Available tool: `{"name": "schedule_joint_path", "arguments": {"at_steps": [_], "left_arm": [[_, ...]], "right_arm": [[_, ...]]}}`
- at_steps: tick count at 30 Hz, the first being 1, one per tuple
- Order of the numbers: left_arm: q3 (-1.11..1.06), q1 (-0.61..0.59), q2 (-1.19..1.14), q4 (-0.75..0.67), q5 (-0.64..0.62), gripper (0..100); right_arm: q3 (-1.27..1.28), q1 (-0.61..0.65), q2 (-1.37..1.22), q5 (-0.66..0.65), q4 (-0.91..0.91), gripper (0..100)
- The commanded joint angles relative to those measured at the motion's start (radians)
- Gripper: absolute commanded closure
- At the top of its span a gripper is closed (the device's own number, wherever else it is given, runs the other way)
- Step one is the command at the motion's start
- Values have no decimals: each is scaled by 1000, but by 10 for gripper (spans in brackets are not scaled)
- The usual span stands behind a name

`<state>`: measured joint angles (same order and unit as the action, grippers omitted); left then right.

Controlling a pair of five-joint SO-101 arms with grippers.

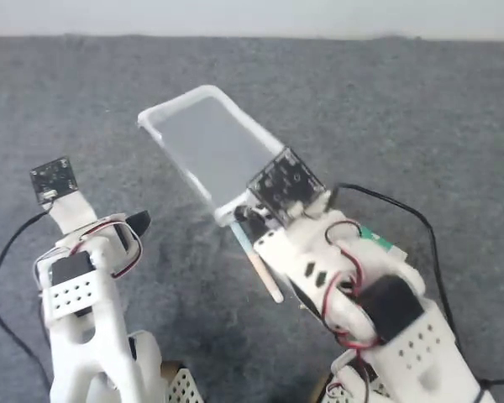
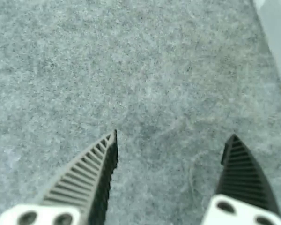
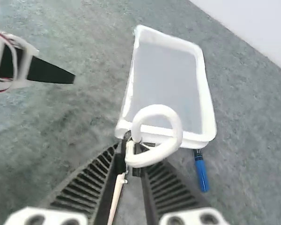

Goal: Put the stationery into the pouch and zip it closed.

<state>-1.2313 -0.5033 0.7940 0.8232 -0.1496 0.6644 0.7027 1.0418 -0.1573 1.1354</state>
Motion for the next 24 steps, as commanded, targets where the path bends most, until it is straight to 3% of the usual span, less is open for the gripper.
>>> {"name": "schedule_joint_path", "arguments": {"at_steps": [1, 12, 15, 20, 24], "left_arm": [[24, -6, 38, -26, -11, 666], [24, -6, 38, -26, -11, 666], [24, -6, 38, -26, -11, 666], [24, -6, 38, -26, -11, 666], [24, -6, 38, -26, -11, 666]], "right_arm": [[-78, 18, 99, -11, 53, 992], [-77, 19, 245, -38, 249, 991], [-80, 18, 231, -55, 269, 907], [-80, 18, 202, -55, 269, 667], [-81, 15, 137, -55, 268, 696]]}}
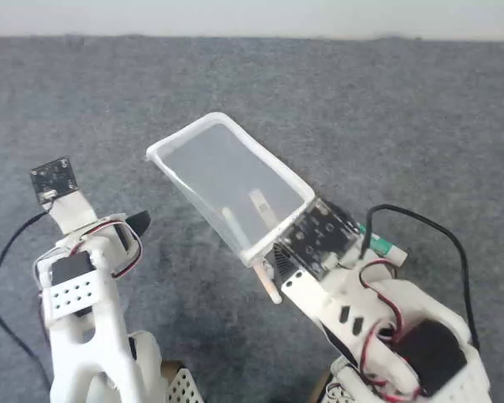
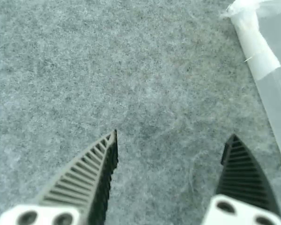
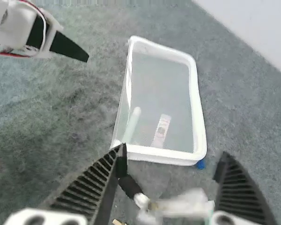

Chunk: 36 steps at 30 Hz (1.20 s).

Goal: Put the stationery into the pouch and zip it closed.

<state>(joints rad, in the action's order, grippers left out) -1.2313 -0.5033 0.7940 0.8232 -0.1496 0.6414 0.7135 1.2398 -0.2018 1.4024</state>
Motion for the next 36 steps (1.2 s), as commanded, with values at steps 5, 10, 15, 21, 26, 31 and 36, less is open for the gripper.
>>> {"name": "schedule_joint_path", "arguments": {"at_steps": [5, 10, 15, 21, 26, 31, 36], "left_arm": [[24, -6, 38, -26, -11, 666], [24, -6, 38, -26, -11, 666], [24, -6, 38, -26, -11, 666], [24, -6, 38, -26, -11, 666], [22, -6, 38, -26, -11, 666], [22, -6, 38, -26, -9, 666], [21, -6, 38, -26, -8, 666]], "right_arm": [[-104, 4, -186, 21, 4, 805], [-158, 5, -354, 31, 71, 779], [-157, 5, -513, 23, 110, 743], [-49, 4, -619, -89, 36, 744], [104, 5, -648, -163, -124, 745], [186, 1, -653, -204, -196, 744], [203, -1, -713, -238, -209, 742]]}}
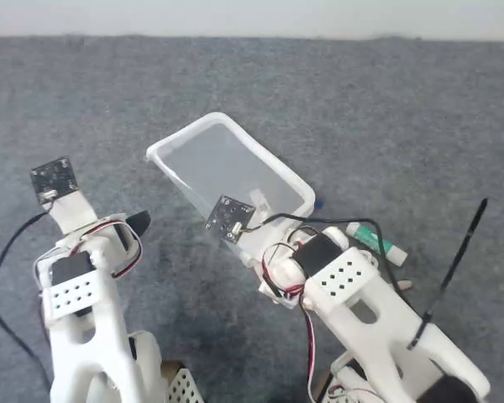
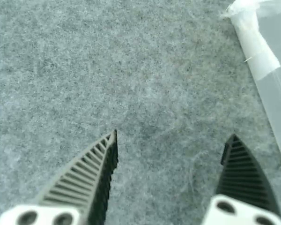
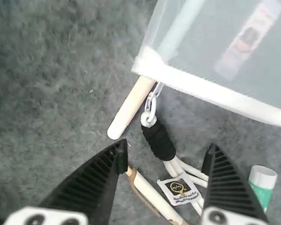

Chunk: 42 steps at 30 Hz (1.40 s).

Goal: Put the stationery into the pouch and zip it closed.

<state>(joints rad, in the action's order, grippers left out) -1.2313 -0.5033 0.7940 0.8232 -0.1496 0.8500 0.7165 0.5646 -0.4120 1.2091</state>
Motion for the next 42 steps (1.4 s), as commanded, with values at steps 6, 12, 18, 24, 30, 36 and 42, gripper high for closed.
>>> {"name": "schedule_joint_path", "arguments": {"at_steps": [6, 12, 18, 24, 30, 36, 42], "left_arm": [[21, -6, 38, -26, -6, 666], [19, -6, 38, -26, -6, 666], [19, -6, 38, -26, -5, 666], [19, -5, 38, -25, -5, 666], [19, -5, 38, -23, -5, 666], [19, -5, 38, -21, -5, 666], [21, -2, 38, -20, -5, 664]], "right_arm": [[-8, -64, -199, -29, -117, 742], [-8, -88, -297, -101, -160, 745], [-8, -88, -318, -106, -156, 798], [-18, -84, -312, -107, -156, 998], [-109, -88, -294, -68, -50, 992], [-104, -88, -110, 3, -42, 992], [-18, -88, 94, 25, -90, 992]]}}
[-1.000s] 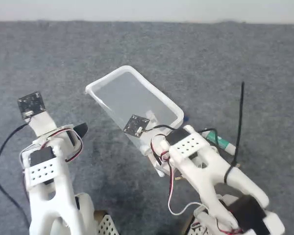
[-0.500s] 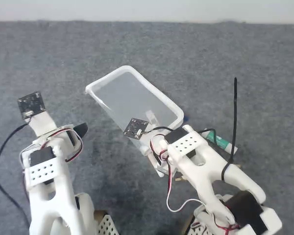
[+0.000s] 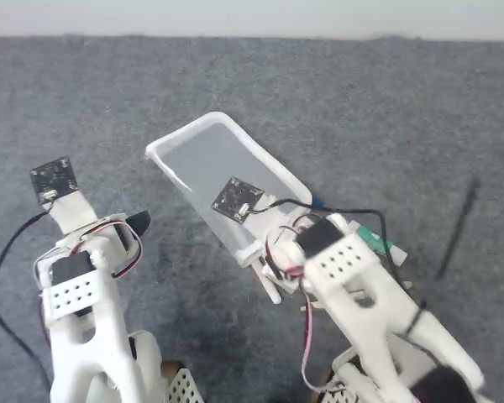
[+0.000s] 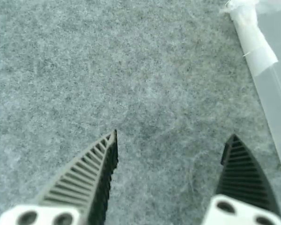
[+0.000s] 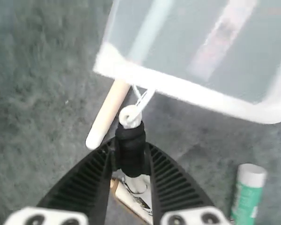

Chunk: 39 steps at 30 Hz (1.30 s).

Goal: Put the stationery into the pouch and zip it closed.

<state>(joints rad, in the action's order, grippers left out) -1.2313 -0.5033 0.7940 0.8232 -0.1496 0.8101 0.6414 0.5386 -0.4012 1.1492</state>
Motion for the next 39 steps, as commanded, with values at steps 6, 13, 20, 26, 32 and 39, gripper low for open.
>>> {"name": "schedule_joint_path", "arguments": {"at_steps": [6, 13, 20, 26, 32, 39], "left_arm": [[42, 2, 38, 21, 6, 664], [48, 68, 38, 15, 31, 663], [180, 138, 38, 147, 114, 637], [346, 232, 38, 328, 172, 624], [521, 338, 38, 493, 175, 623], [555, 451, 40, 534, 169, 624]], "right_arm": [[83, -13, 251, 87, -102, 992], [141, -13, 360, 133, -185, 992], [147, -12, 478, 176, -232, 992], [147, -12, 504, 206, -302, 992], [147, -15, 504, 255, -363, 992], [149, -15, 504, 259, -381, 992]]}}
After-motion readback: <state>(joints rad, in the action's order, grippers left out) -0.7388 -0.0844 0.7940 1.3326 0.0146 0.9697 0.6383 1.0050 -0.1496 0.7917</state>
